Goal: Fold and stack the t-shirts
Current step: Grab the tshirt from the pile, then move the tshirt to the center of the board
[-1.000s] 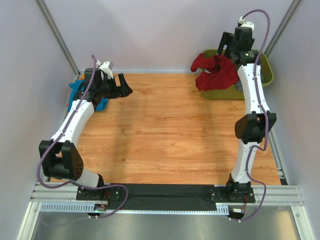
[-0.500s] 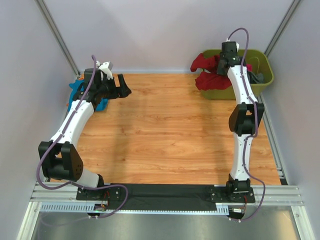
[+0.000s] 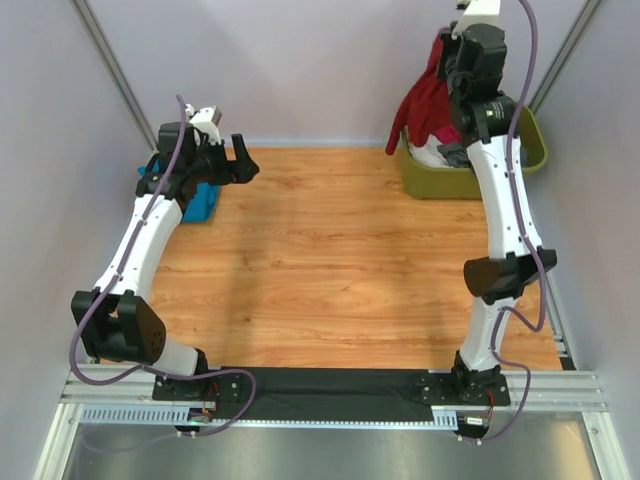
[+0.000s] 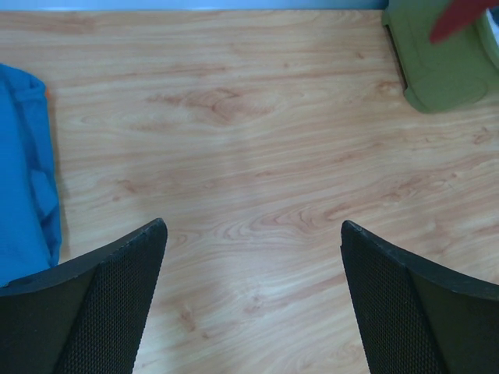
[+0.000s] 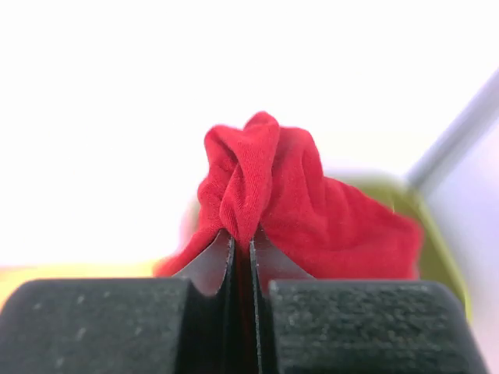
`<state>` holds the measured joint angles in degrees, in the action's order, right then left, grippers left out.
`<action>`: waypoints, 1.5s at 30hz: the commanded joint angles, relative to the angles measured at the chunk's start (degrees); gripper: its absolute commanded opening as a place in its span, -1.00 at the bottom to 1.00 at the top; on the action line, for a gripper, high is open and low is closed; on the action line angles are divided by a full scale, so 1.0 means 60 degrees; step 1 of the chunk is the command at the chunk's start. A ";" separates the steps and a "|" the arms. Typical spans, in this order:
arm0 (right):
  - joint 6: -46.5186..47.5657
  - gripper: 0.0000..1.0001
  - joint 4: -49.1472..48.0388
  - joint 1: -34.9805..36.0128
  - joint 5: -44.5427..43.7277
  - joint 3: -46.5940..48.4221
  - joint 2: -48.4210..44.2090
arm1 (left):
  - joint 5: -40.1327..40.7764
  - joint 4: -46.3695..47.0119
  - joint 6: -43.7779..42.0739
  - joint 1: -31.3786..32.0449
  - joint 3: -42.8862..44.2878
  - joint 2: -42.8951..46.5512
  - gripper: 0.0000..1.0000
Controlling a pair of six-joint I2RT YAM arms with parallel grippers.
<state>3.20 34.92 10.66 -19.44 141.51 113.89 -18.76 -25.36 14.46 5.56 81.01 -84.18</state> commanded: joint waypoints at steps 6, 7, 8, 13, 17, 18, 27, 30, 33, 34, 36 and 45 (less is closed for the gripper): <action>0.1973 -0.99 -0.1924 0.2601 0.0528 0.0132 -0.1914 | 0.0139 -0.0795 -0.0491 0.0040 0.1307 0.0802 0.98; 0.1536 -1.00 -0.1546 0.2720 0.0777 0.0043 -0.2119 | 0.0125 -0.0869 -0.0505 0.0040 0.1293 0.0919 0.98; 0.1242 -1.00 -0.1397 0.2852 0.1142 -0.0088 -0.2208 | 0.0095 -0.0928 -0.0505 0.0040 0.1264 0.1225 0.98; -0.0644 -0.99 -0.0635 0.3687 0.2284 -0.1927 -0.2982 | -0.0198 -0.1558 -0.0696 0.0040 0.0737 0.2571 0.98; -0.2242 -0.99 -0.1451 0.4141 0.2918 -0.5545 -0.4023 | -0.0183 -0.1720 -0.0608 0.0040 -0.0228 0.3772 0.99; -0.2494 -0.99 -0.1744 0.4447 0.2773 -0.6336 -0.4257 | -0.0183 -0.1778 -0.0579 0.0040 -0.0709 0.3994 0.99; -0.5030 -0.84 -0.0798 0.4977 -0.0069 -1.1090 -0.3779 | 0.0226 -0.2511 0.1323 0.0054 -0.3800 0.5548 0.99; -0.4667 -0.02 0.0316 0.4817 0.0163 -1.1163 -0.3644 | 0.0344 -0.2131 0.2494 0.0083 -0.4828 0.5651 0.96; -0.4372 0.82 0.1049 0.4568 0.0792 -1.1135 -0.4037 | 0.1263 -0.1881 0.3329 0.0244 -0.5443 0.5491 0.95; -0.4241 0.93 0.1529 0.4465 0.1084 -1.1033 -0.4156 | 0.1397 -0.1794 0.3405 0.0303 -0.5532 0.5229 0.95; -0.4269 1.00 0.2030 0.4056 0.1276 -1.0740 -0.4477 | 0.1952 -0.1749 0.3711 0.0376 -0.5592 0.4862 0.94; -0.4619 1.00 0.2149 0.2809 0.1937 -1.0826 -0.4788 | 0.2263 0.0649 0.4344 0.0523 -0.5842 0.2241 0.82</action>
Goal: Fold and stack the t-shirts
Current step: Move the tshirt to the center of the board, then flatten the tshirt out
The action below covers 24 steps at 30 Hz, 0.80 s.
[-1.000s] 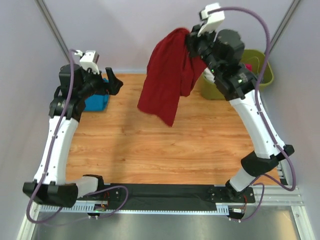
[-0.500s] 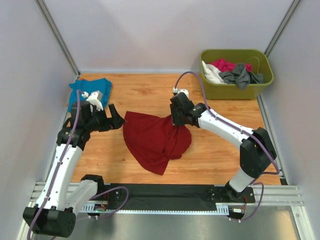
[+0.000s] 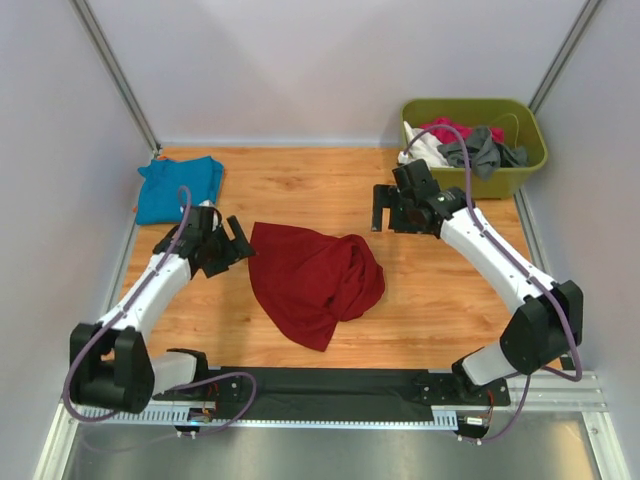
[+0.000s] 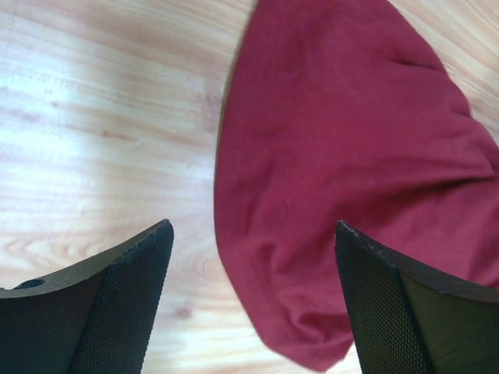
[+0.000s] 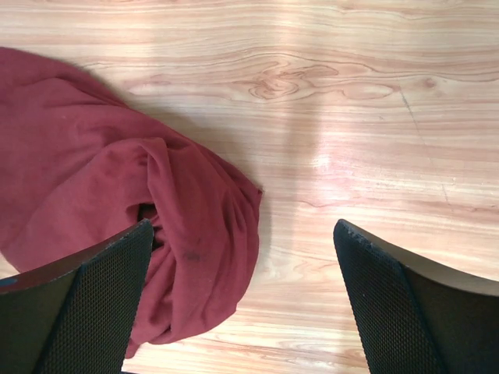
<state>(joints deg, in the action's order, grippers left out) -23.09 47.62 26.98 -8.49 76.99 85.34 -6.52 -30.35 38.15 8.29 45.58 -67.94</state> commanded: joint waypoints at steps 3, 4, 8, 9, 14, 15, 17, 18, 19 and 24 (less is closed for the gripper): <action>-0.0734 0.97 -0.0127 0.0088 0.0301 -0.0497 0.0161 | 0.0412 0.1893 0.0103 0.0082 0.0792 -0.1506 0.76; -0.0823 0.96 -0.0331 0.0088 0.0432 -0.0643 0.0176 | 0.0530 0.1908 -0.0029 0.0068 0.1028 -0.2059 0.75; -0.1044 0.96 -0.0553 0.0044 0.0141 -0.0996 0.0278 | 0.1073 0.1982 -0.0674 0.0068 0.2476 -0.3497 0.69; -0.1044 0.96 -0.0553 0.0015 0.0097 -0.0923 0.0322 | 0.1073 0.1967 -0.0849 0.0082 0.2727 -0.3776 0.66; -0.0854 0.96 -0.0436 -0.0146 -0.0049 -0.0543 0.0570 | 0.1029 0.2027 -0.0866 0.0068 0.4103 -0.5593 0.58; -0.0825 0.96 -0.0392 -0.0190 -0.0035 -0.0484 0.0615 | 0.0985 0.1939 -0.0851 0.0068 0.4295 -0.5827 0.56; -0.0824 0.96 -0.0290 -0.0249 -0.0035 -0.0337 0.0761 | 0.0970 0.1661 -0.0778 0.0111 0.4793 -0.6355 0.54; -0.0810 0.96 -0.0246 -0.0264 -0.0020 -0.0293 0.0791 | 0.1028 0.1631 -0.0777 0.0141 0.4911 -0.6487 0.54; -0.0810 0.96 -0.0245 -0.0293 -0.0006 -0.0249 0.0835 | 0.1072 0.1572 -0.0792 0.0228 0.5014 -0.6692 0.54; -0.0766 0.96 -0.0099 -0.0468 0.0067 -0.0117 0.1055 | 0.1950 0.0855 -0.0924 0.0609 0.5922 -0.7147 0.51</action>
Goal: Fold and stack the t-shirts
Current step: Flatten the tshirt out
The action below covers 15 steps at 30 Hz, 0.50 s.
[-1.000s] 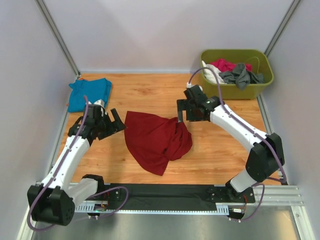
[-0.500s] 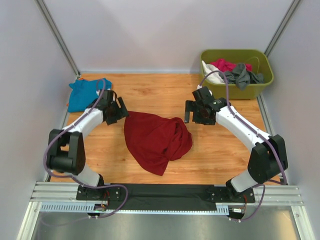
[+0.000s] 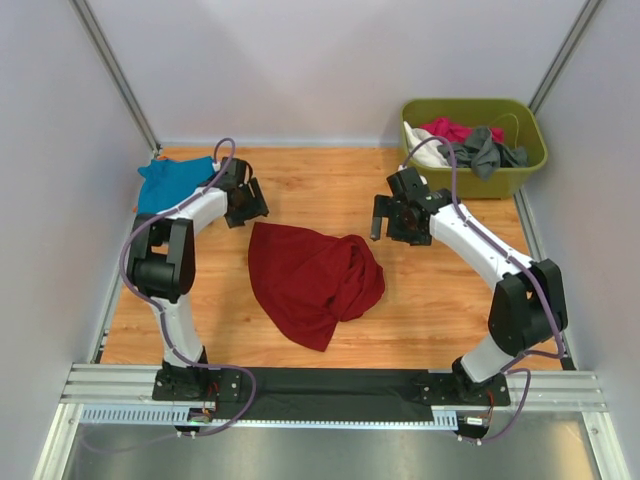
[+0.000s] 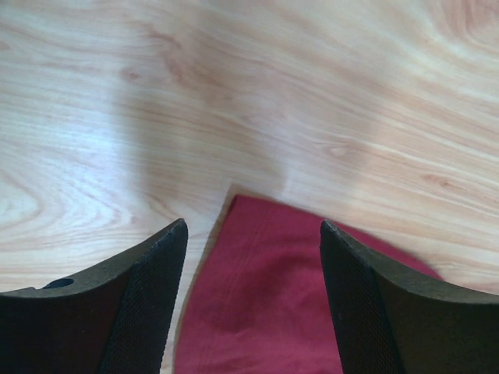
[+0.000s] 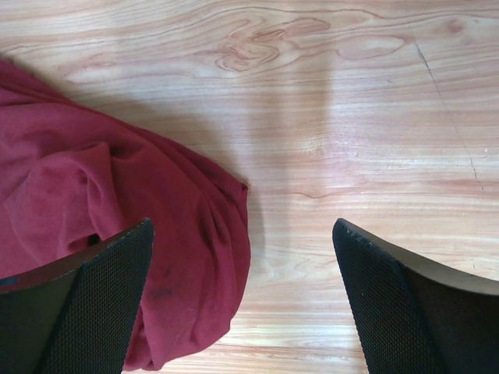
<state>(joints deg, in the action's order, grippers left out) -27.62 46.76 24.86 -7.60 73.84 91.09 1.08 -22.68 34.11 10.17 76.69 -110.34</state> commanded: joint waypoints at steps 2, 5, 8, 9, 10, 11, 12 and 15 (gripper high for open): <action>0.0017 0.96 0.0028 -0.0232 0.0050 0.0422 0.0170 | 0.0990 -0.0862 -0.0206 0.0428 0.1090 -0.0300 0.50; 0.0032 0.96 0.0087 -0.0320 0.0109 0.0437 0.0243 | 0.1693 -0.1464 -0.0177 0.0618 0.1529 -0.0593 0.44; 0.0062 0.96 0.0087 -0.0379 0.0109 0.0393 0.0272 | 0.1987 -0.1611 -0.0104 0.0794 0.1604 -0.0710 0.34; 0.0076 0.96 0.0131 -0.0379 0.0109 0.0407 0.0302 | 0.2017 -0.1655 -0.0060 0.0882 0.1589 -0.0783 0.33; 0.0105 0.96 0.0131 -0.0394 0.0123 0.0422 0.0316 | 0.2017 -0.1699 -0.0031 0.0926 0.1604 -0.0828 0.33; 0.0120 0.96 0.0160 -0.0379 0.0123 0.0422 0.0346 | 0.2031 -0.1714 -0.0016 0.0955 0.1604 -0.0886 0.33; 0.0120 0.96 0.0146 -0.0379 0.0123 0.0422 0.0346 | 0.2032 -0.1728 0.0086 0.0970 0.1604 -0.1003 0.33; 0.0135 0.97 0.0175 -0.0394 0.0225 0.0437 0.0404 | 0.2090 -0.1977 0.0189 0.0970 0.1823 -0.1266 0.32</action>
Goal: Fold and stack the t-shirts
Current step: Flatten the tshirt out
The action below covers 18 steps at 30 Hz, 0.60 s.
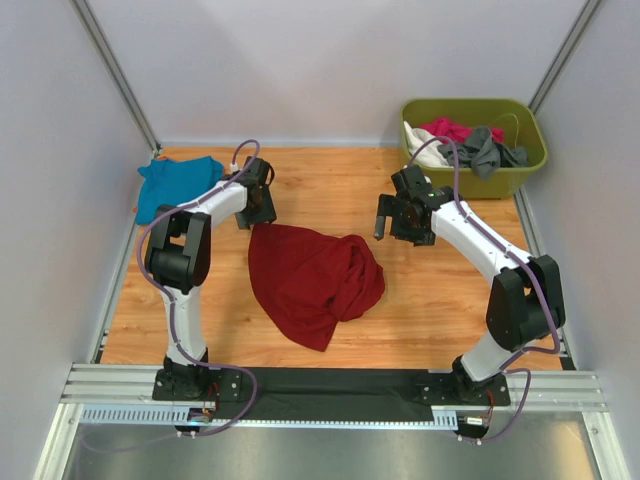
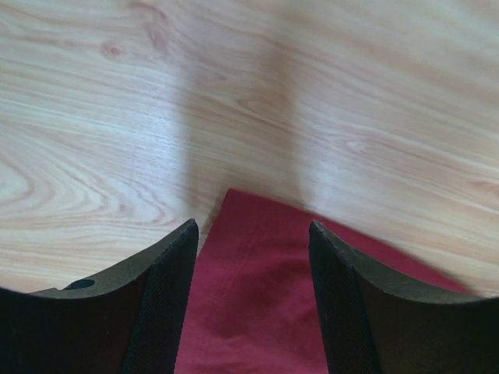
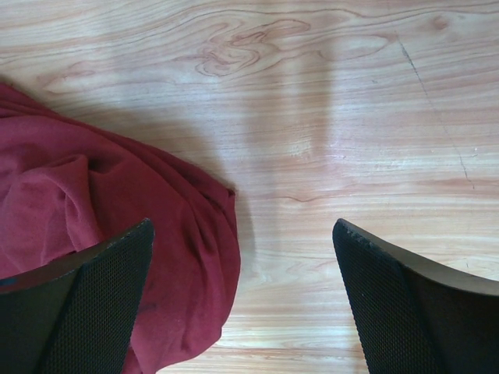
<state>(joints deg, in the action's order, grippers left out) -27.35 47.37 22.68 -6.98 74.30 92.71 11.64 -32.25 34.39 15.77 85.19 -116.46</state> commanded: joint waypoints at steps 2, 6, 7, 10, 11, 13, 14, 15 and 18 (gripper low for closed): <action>0.0077 0.97 0.0087 -0.0044 0.0124 0.0346 0.0135 | 0.0389 -0.0499 0.0157 0.0038 0.0538 -0.0335 0.32; 0.0091 0.97 0.0117 -0.0058 0.0095 0.0346 0.0135 | 0.0360 -0.0367 0.0113 0.0038 0.0553 -0.0481 0.31; 0.0077 0.97 0.0117 -0.0044 0.0080 0.0346 0.0120 | 0.0360 -0.0353 0.0127 0.0038 0.0582 -0.0511 0.31; 0.0091 0.98 0.0132 -0.0073 0.0051 0.0346 0.0135 | 0.0345 -0.0323 0.0083 0.0038 0.0597 -0.0584 0.26; 0.0077 0.98 0.0132 -0.0059 0.0051 0.0346 0.0120 | 0.0374 -0.0338 0.0083 0.0038 0.0612 -0.0599 0.23; 0.0077 0.98 0.0146 -0.0073 0.0080 0.0346 0.0149 | 0.0389 -0.0396 0.0040 0.0038 0.0670 -0.0672 0.21; 0.0077 0.98 0.0161 -0.0073 0.0094 0.0360 0.0164 | 0.0418 -0.0425 0.0025 0.0052 0.0670 -0.0716 0.21; 0.0077 0.98 0.0161 -0.0073 0.0095 0.0360 0.0164 | 0.0433 -0.0440 0.0010 0.0052 0.0685 -0.0716 0.21; 0.0091 0.98 0.0219 -0.0088 0.0095 0.0419 0.0193 | 0.0579 -0.0484 0.0040 0.0111 0.0670 -0.0760 0.08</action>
<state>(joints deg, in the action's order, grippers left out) -27.18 47.92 22.52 -6.72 74.35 93.38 14.02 -34.39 34.48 16.01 87.83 -119.77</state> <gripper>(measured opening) 0.989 0.549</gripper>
